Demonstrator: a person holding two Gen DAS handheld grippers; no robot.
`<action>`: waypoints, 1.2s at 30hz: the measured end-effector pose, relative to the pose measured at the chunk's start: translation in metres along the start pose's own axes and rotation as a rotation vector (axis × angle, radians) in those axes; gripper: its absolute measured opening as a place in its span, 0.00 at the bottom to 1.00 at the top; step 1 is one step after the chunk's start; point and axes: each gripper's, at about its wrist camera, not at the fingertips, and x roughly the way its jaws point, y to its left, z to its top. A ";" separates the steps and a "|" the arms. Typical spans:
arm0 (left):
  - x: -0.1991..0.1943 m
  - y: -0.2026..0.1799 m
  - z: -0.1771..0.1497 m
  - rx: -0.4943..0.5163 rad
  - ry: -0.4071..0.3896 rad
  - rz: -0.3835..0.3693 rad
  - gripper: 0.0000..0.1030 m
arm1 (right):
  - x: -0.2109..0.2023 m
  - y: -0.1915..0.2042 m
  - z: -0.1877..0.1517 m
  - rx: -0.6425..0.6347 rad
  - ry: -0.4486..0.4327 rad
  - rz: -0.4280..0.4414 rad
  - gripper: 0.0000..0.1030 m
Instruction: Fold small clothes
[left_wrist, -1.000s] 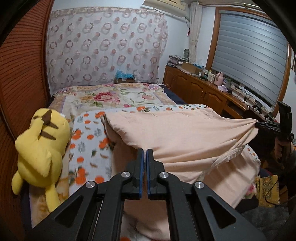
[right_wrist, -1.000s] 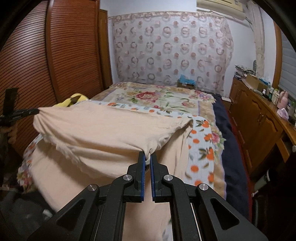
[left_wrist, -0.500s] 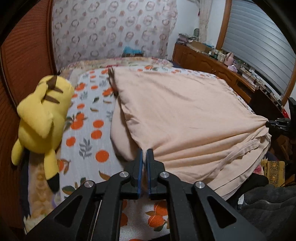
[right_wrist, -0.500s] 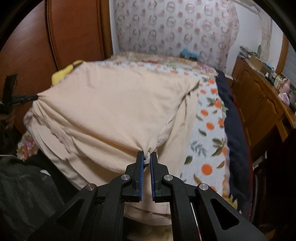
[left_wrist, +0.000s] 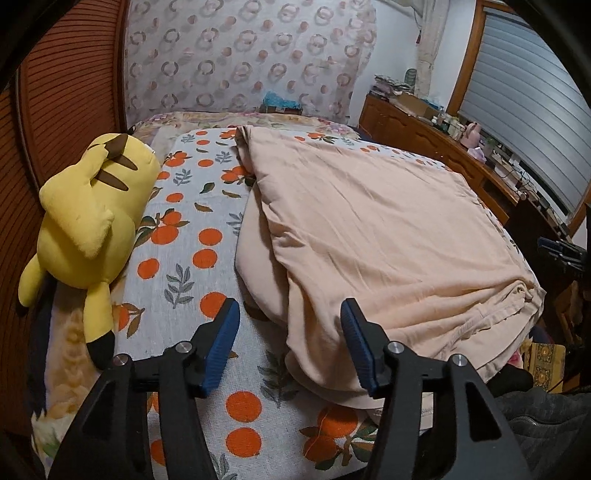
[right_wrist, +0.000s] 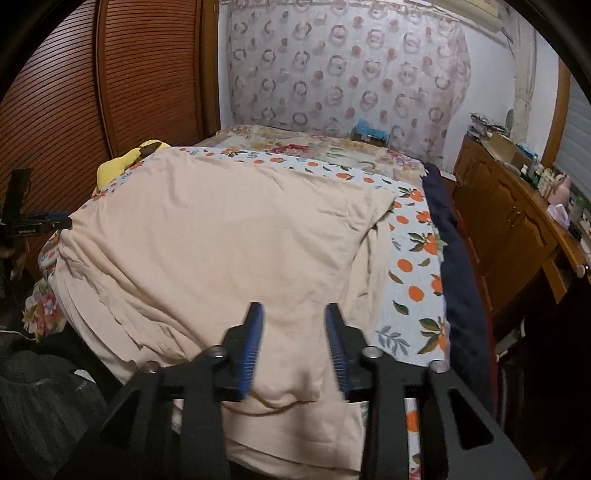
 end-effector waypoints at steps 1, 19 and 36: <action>0.001 0.000 0.000 0.000 0.001 0.002 0.58 | 0.000 0.001 -0.002 0.001 0.001 0.003 0.40; 0.023 -0.005 -0.006 -0.017 0.051 0.012 0.62 | 0.035 0.041 0.000 0.050 -0.006 0.142 0.40; 0.023 -0.009 -0.007 -0.018 0.042 0.014 0.64 | 0.077 0.151 0.009 -0.200 0.099 0.359 0.28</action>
